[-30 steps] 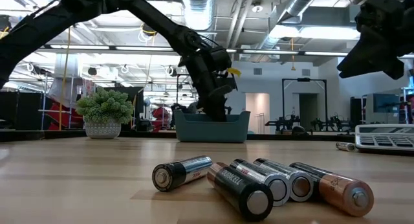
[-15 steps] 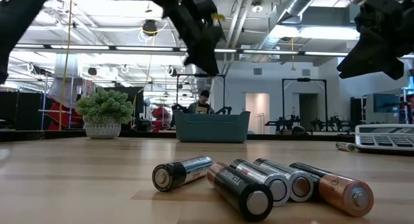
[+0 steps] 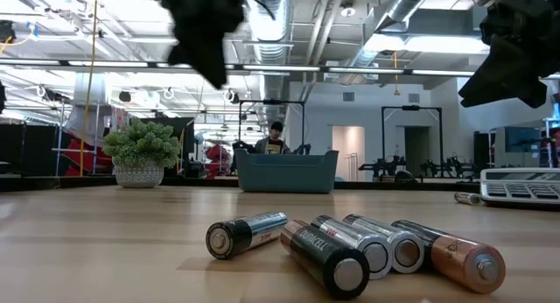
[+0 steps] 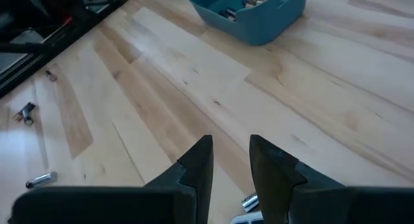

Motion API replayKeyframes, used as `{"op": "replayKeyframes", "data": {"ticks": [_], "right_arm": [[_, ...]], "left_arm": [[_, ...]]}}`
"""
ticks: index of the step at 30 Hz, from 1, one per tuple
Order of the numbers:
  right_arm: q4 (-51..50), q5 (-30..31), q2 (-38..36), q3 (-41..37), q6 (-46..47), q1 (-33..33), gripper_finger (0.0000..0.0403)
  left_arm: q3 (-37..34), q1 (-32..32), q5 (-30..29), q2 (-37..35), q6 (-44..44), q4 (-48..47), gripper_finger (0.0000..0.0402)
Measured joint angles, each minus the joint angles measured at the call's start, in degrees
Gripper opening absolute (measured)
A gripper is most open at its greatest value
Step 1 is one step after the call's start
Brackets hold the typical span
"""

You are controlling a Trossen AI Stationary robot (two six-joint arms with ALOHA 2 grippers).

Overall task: Sort batteries
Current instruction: Put the black battery into the blue bin

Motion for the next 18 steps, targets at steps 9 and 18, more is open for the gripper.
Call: {"op": "replayKeyframes", "data": {"ticks": [9,18], "right_arm": [[0.6,-1.5,0.0,0.0,-6.7,0.0,0.0118],[6.4,-1.8,0.0,0.0,-13.1,0.0,0.0118]], "left_arm": [[-10.4,-23.1,-9.0,-6.3,-35.6,-6.4,0.0073],[-11.0,-31.9,1.9,-3.0,-50.5,-20.7,0.0073]]}}
